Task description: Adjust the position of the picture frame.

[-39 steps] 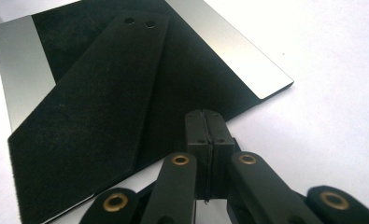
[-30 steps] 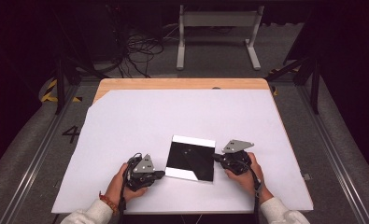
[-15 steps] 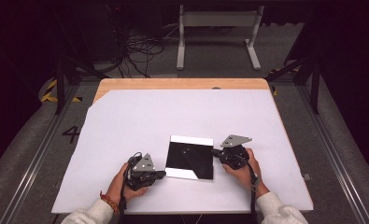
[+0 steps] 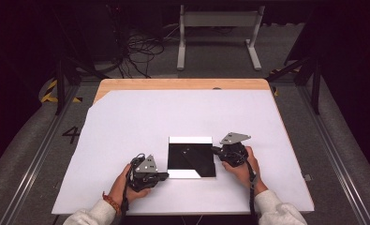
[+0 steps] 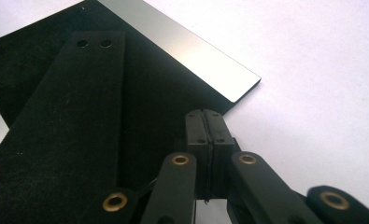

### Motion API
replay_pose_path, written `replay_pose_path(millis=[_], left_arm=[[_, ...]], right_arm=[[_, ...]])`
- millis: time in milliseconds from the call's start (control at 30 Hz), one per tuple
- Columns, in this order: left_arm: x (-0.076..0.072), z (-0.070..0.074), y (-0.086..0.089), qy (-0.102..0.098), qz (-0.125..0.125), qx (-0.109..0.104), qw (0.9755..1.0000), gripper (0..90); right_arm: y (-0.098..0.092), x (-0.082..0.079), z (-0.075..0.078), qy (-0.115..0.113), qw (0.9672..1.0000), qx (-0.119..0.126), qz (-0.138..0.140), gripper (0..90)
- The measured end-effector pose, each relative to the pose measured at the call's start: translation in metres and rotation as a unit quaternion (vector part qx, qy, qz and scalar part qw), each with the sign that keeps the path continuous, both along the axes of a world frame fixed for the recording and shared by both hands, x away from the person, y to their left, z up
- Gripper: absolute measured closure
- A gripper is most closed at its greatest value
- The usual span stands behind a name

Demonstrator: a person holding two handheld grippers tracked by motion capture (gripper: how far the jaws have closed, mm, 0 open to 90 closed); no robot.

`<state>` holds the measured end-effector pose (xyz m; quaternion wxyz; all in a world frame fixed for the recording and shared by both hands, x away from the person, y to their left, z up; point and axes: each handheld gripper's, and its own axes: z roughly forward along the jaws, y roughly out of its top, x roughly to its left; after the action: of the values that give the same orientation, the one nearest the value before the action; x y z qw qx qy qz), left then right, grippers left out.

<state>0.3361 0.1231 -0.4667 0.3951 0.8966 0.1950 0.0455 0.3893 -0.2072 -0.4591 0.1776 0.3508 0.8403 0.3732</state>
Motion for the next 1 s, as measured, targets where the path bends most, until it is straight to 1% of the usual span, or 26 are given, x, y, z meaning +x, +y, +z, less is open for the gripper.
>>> replay_pose_path(millis=[67, 133, 167, 200, 233, 300, 400, 467, 500, 533, 567, 600, 667, 700, 800, 867, 1000], left_arm=[[-0.002, 0.0, 0.0, -0.008, 0.001, 0.005, 1.0, 89.5], [-0.003, 0.001, -0.001, -0.018, -0.001, 0.01, 0.9998, 88.2], [-0.005, 0.001, 0.0, -0.024, 0.002, 0.014, 0.9996, 87.4], [-0.006, 0.002, 0.002, -0.026, 0.003, 0.012, 0.9996, 87.1], [-0.007, 0.004, 0.005, -0.029, 0.006, 0.008, 0.9995, 86.8], [-0.01, 0.009, 0.013, -0.044, 0.013, 0.006, 0.999, 85.9], [-0.015, 0.014, 0.027, -0.054, 0.028, -0.003, 0.9981, 84.1], [-0.019, 0.017, 0.037, -0.066, 0.042, -0.002, 0.9969, 82.0], [-0.021, 0.019, 0.043, -0.073, 0.05, -0.005, 0.996, 80.4], [-0.022, 0.019, 0.047, -0.073, 0.055, -0.007, 0.9958, 78.2], [-0.024, 0.02, 0.054, -0.077, 0.062, -0.007, 0.9951, 77.4], [-0.026, 0.021, 0.059, -0.079, 0.068, -0.009, 0.9945, 76.1], [-0.031, 0.021, 0.067, -0.085, 0.08, -0.007, 0.9932, 72.6], [-0.033, 0.021, 0.07, -0.087, 0.082, -0.008, 0.9928, 71.9], [-0.042, 0.02, 0.077, -0.092, 0.09, -0.006, 0.9916, 69.1], [-0.046, 0.019, 0.081, -0.095, 0.096, -0.002, 0.9908, 65.8], [-0.049, 0.016, 0.086, -0.094, 0.108, -0.002, 0.9897, 59.8]], right_arm=[[0.001, -0.001, 0.0, -0.002, 1.0, -0.004, 0.0, 90.0], [0.001, -0.002, 0.002, -0.003, 0.9999, -0.012, 0.005, 90.0], [0.001, -0.004, 0.003, -0.005, 0.9999, -0.013, 0.008, 90.0], [0.0, -0.006, 0.005, -0.007, 0.9999, -0.012, 0.008, 90.0], [-0.003, -0.007, 0.007, -0.008, 0.9999, -0.009, 0.011, 90.0], [-0.008, -0.011, 0.012, -0.008, 0.9999, 0.002, 0.015, 90.0], [-0.017, -0.016, 0.017, -0.006, 0.9998, 0.01, 0.018, 89.3], [-0.023, -0.022, 0.021, -0.007, 0.9996, 0.013, 0.022, 88.5], [-0.027, -0.025, 0.023, -0.006, 0.9995, 0.019, 0.023, 88.2], [-0.032, -0.029, 0.026, -0.005, 0.9994, 0.025, 0.024, 87.7], [-0.035, -0.032, 0.027, -0.004, 0.9993, 0.029, 0.023, 86.9], [-0.038, -0.036, 0.029, -0.001, 0.999, 0.038, 0.022, 86.7], [-0.042, -0.042, 0.03, 0.006, 0.9986, 0.047, 0.024, 85.8], [-0.043, -0.045, 0.029, 0.009, 0.9986, 0.046, 0.025, 85.3], [-0.044, -0.052, 0.028, 0.02, 0.9977, 0.055, 0.033, 84.0], [-0.043, -0.056, 0.027, 0.03, 0.997, 0.06, 0.038, 82.6], [-0.036, -0.061, 0.022, 0.046, 0.9962, 0.055, 0.05, 77.7]])
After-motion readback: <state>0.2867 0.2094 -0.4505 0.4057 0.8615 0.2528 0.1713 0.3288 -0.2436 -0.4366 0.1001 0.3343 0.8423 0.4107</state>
